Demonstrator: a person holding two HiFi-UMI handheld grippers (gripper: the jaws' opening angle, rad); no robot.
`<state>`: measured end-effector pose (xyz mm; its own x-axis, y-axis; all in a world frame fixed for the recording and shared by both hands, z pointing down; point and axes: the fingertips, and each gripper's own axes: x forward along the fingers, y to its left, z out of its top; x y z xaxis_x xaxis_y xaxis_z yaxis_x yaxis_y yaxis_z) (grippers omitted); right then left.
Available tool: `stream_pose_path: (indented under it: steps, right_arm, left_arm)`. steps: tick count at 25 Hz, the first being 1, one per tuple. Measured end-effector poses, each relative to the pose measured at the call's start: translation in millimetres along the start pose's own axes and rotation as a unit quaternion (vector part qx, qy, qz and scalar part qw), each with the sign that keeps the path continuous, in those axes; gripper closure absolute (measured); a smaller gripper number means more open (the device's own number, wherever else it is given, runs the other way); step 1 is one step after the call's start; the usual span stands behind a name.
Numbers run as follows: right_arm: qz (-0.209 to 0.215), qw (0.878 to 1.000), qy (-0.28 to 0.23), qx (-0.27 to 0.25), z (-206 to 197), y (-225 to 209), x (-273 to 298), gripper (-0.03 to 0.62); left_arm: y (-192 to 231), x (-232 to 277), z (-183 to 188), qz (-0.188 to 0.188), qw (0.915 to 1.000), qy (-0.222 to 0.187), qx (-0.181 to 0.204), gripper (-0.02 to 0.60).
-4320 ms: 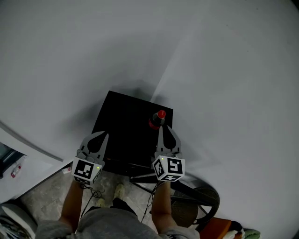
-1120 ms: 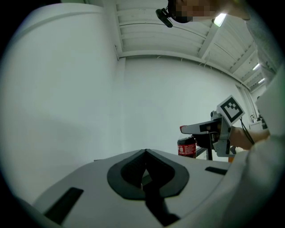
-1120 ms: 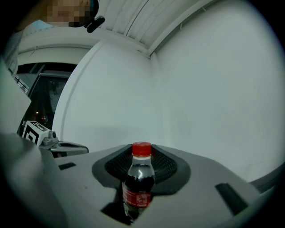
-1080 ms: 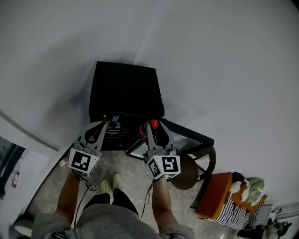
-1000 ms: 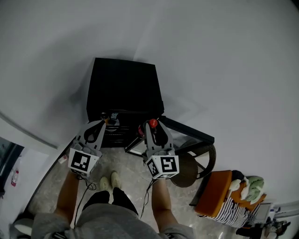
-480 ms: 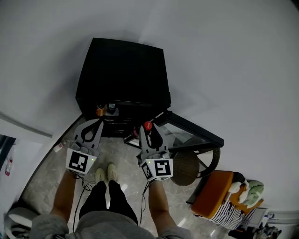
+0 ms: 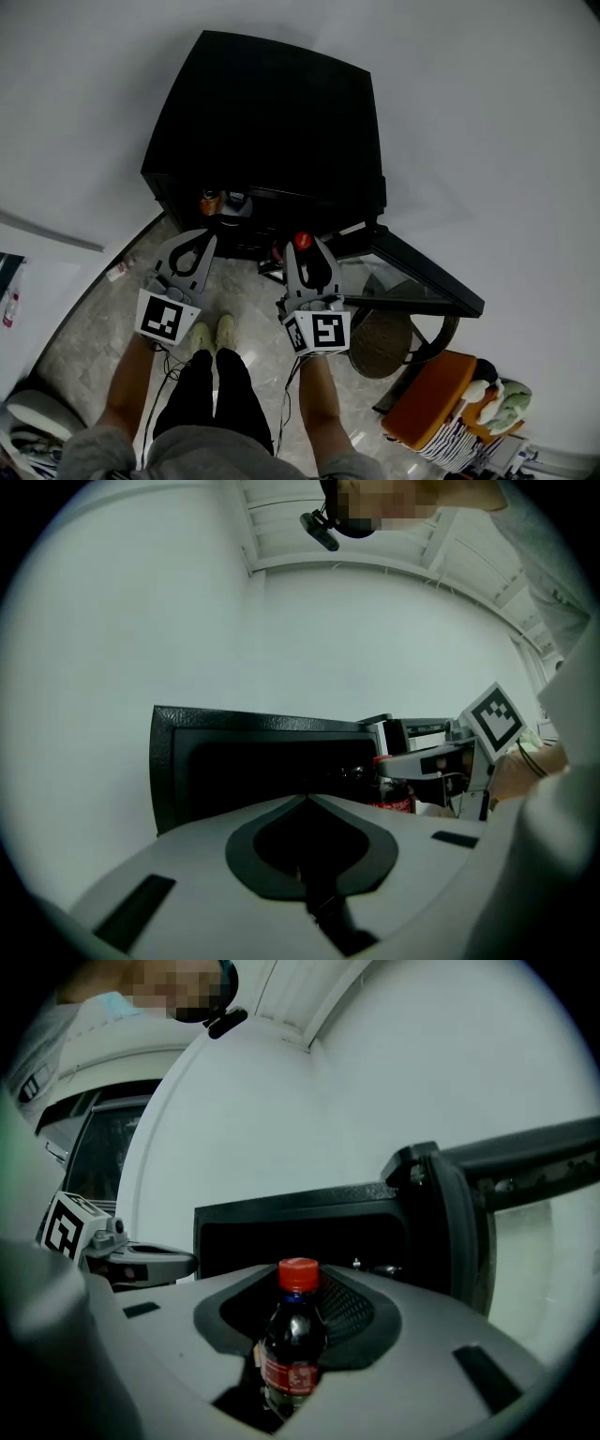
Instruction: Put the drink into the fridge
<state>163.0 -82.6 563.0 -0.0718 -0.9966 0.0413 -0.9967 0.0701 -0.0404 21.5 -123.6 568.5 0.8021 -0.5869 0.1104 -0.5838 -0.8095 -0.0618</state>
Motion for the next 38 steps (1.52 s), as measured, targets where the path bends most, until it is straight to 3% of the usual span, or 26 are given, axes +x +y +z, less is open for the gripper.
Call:
stream_pose_path:
  steps: [19,38]
  right_arm:
    - [0.002,1.000,0.022,-0.002,-107.6,-27.7,77.2,0.448]
    - [-0.007,1.000,0.017,-0.012,-150.6,-46.3,128.4,0.448]
  left_arm:
    - [34.4,49.1,-81.7,0.015,0.9998,-0.012,0.011,0.577]
    - [37.2,75.4,-105.6,0.007,0.9993,-0.019,0.030,0.577]
